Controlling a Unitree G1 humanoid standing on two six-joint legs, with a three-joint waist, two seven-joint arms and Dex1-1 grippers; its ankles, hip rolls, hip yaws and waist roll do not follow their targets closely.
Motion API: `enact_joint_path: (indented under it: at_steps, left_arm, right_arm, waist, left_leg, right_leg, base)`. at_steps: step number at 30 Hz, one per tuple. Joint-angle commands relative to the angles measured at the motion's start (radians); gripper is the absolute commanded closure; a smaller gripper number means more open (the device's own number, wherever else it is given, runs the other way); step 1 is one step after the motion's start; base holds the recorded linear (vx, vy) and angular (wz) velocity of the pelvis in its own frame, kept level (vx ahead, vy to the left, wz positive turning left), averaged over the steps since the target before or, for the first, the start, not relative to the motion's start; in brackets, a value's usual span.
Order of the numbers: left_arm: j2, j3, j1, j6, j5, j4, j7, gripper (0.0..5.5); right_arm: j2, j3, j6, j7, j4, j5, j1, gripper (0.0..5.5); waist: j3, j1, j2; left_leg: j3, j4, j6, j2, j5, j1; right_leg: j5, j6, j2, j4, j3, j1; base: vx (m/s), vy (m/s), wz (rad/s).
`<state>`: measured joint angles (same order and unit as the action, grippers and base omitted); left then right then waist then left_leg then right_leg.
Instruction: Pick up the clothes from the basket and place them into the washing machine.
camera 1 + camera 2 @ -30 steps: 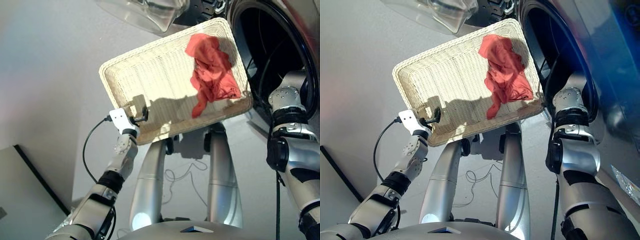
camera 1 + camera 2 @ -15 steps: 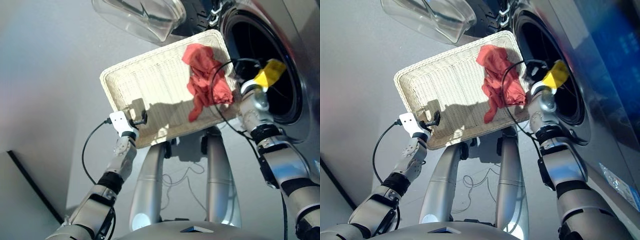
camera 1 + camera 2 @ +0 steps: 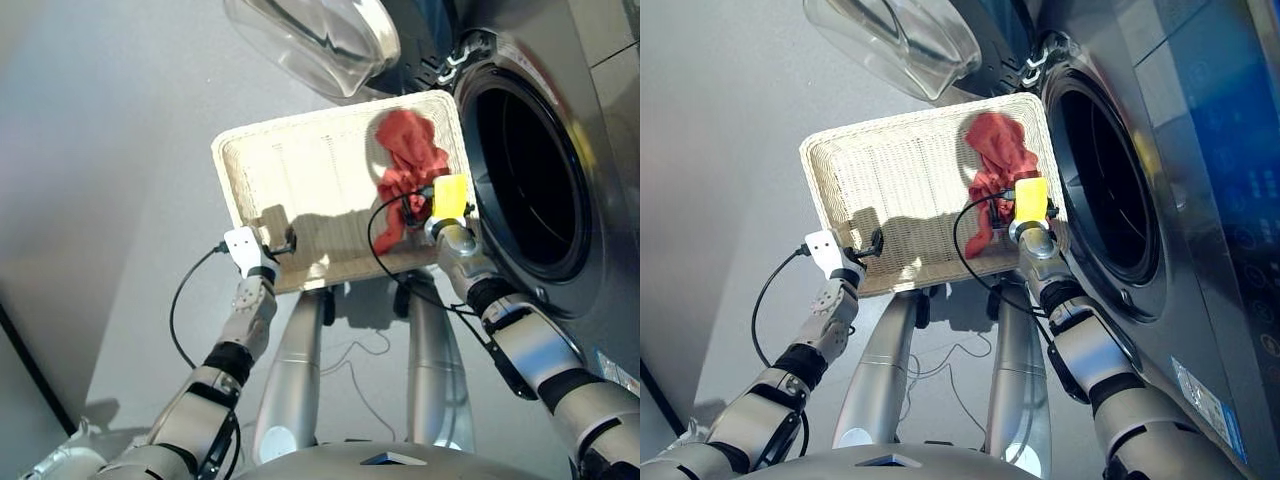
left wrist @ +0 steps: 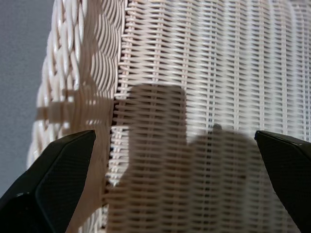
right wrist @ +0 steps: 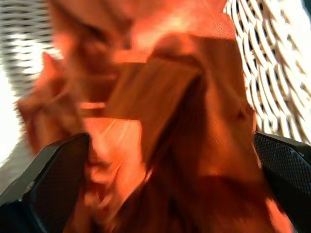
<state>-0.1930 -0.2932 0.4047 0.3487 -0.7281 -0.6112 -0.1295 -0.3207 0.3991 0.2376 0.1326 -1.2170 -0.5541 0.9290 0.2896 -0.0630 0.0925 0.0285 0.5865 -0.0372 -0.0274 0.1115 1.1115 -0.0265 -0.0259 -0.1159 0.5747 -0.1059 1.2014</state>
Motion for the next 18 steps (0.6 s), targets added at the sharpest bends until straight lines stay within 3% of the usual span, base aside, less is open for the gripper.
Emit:
enact_joint_path:
  at_steps: [1,2,3,11,18]
  left_arm:
    - [-0.041,0.026,-0.002,0.055,-0.017,0.122,-0.008,0.0]
    - [-0.041,0.021,-0.008,0.053,-0.018,0.139,-0.003,0.0]
    - [-0.047,0.019,-0.009,0.052,-0.012,0.147,-0.002,0.0]
    - [-0.054,0.042,-0.037,0.047,0.012,0.128,-0.007,0.0]
    - [-0.042,0.06,-0.062,0.051,0.016,0.076,0.0,0.0]
  right_arm:
    - [-0.049,-0.017,-0.006,0.04,-0.038,0.033,0.113,0.0]
    - [-0.049,-0.017,-0.01,0.036,-0.045,0.03,0.13,1.36]
    - [-0.052,-0.019,-0.011,0.034,-0.051,0.028,0.137,5.5]
    - [-0.023,-0.018,0.017,-0.008,0.032,-0.047,0.091,5.5]
    - [-0.007,-0.092,0.084,-0.017,0.189,-0.183,-0.029,5.5]
  waist:
    - [0.028,-0.036,0.062]
    - [0.029,-0.039,0.064]
    - [0.028,-0.041,0.066]
    - [0.0,-0.037,0.063]
    - [-0.005,-0.01,0.058]
  left_leg:
    - [-0.036,-0.002,0.062,-0.028,-0.015,0.041]
    - [-0.039,0.005,0.062,-0.027,-0.014,0.046]
    - [-0.041,0.008,0.062,-0.027,-0.014,0.049]
    - [-0.057,-0.037,0.065,-0.028,-0.017,-0.004]
    - [-0.068,-0.133,0.055,-0.022,-0.04,-0.109]
  right_leg:
    - [0.083,0.05,0.026,0.061,0.012,-0.025]
    - [0.082,0.05,0.024,0.066,0.011,-0.021]
    - [0.082,0.05,0.022,0.068,0.012,-0.017]
    - [0.072,0.052,0.025,0.031,0.022,-0.053]
    - [0.045,0.061,0.031,-0.071,0.02,-0.158]
  base:
    - [0.0,0.0,0.0]
    - [0.0,0.0,0.0]
    - [0.0,0.0,0.0]
    - [0.007,0.004,-0.001]
    - [0.0,0.0,0.0]
